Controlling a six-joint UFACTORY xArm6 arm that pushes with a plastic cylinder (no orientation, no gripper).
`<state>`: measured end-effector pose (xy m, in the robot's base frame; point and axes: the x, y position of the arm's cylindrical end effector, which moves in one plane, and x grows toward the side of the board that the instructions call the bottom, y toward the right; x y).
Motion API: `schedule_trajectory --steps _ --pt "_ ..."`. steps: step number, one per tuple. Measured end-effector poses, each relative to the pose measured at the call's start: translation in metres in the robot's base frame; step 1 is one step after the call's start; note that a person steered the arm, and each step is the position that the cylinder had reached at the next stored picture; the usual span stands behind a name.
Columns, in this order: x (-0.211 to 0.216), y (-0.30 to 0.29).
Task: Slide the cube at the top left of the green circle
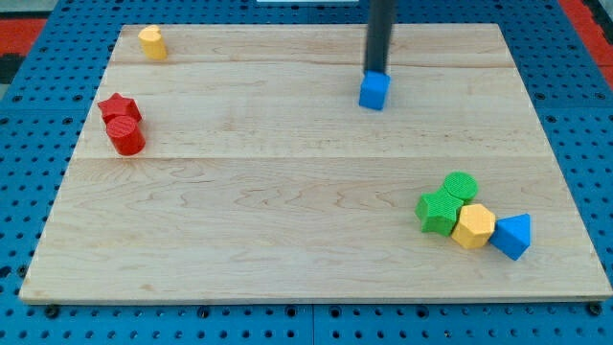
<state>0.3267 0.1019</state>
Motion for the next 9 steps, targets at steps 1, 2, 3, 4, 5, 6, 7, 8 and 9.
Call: schedule_trajectory --steps 1,2,3,4,5,6,7,8,9 --pt "0.043 -0.013" --pt "0.039 -0.017" --pt "0.059 -0.027" --pt "0.069 -0.057" --pt "0.069 -0.096" --pt "0.069 -0.116" --pt "0.074 -0.105" --pt "0.075 -0.040" --pt "0.077 0.000"
